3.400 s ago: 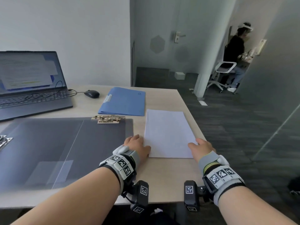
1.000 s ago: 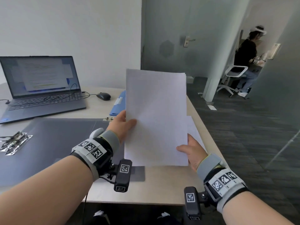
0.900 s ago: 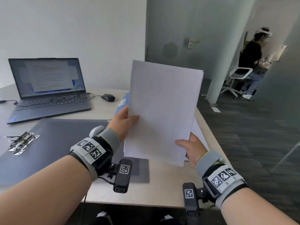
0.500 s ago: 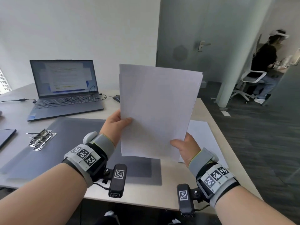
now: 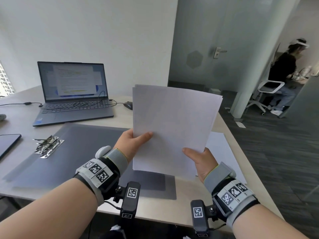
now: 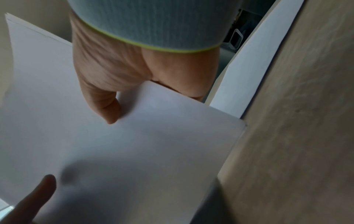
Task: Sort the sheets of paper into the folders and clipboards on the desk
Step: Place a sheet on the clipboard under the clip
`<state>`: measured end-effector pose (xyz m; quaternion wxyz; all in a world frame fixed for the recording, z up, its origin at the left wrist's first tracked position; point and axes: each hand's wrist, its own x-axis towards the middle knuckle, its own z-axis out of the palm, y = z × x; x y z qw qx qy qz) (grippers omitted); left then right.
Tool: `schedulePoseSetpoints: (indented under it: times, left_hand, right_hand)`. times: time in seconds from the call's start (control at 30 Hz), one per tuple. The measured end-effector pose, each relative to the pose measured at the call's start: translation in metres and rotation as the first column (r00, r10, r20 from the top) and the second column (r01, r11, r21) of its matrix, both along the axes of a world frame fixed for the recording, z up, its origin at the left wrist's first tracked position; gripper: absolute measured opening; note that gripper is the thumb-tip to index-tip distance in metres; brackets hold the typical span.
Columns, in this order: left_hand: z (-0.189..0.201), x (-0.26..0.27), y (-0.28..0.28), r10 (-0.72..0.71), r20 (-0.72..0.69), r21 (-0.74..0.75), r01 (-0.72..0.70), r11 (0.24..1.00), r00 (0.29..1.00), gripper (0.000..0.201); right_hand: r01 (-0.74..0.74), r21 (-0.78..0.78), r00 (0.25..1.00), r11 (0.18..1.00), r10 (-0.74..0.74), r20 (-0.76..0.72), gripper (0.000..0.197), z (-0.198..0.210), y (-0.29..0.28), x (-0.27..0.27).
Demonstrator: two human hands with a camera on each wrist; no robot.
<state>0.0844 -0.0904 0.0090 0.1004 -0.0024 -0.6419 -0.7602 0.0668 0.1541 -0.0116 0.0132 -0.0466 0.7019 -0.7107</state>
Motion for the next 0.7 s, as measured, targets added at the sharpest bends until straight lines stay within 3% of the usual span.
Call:
schedulePoseSetpoints:
  times: [0.03,0.13,0.23,0.43,0.7]
  left_hand:
    - [-0.003,0.001,-0.001,-0.005,0.017,-0.027,0.005,1.000,1.000,0.035]
    - [-0.014,0.006,0.000,-0.022,0.055,-0.120,0.028,0.992,0.998,0.026]
    - [-0.014,0.008,0.002,-0.028,0.047,-0.117,0.033,0.993,0.999,0.031]
    - [0.003,0.007,-0.001,-0.066,0.016,-0.087,0.067,0.994,0.998,0.055]
    - [0.052,-0.005,-0.004,0.020,-0.083,-0.049,-0.024,0.999,0.996,0.023]
  right_hand:
    - [-0.001,0.010,1.000,1.000,0.001,0.001,0.008,-0.003,-0.001,0.002]
    - [-0.001,0.002,1.000,1.000,0.001,0.002,0.034,-0.010,-0.001,0.005]
    - [-0.006,-0.022,1.000,1.000,0.006,-0.003,0.005,-0.007,-0.002,0.007]
    - [-0.031,-0.020,0.999,0.999,0.031,-0.013,0.009,0.003,-0.001,0.011]
    - [0.003,-0.085,0.999,0.996,-0.007,-0.049,0.005,0.028,-0.011,-0.002]
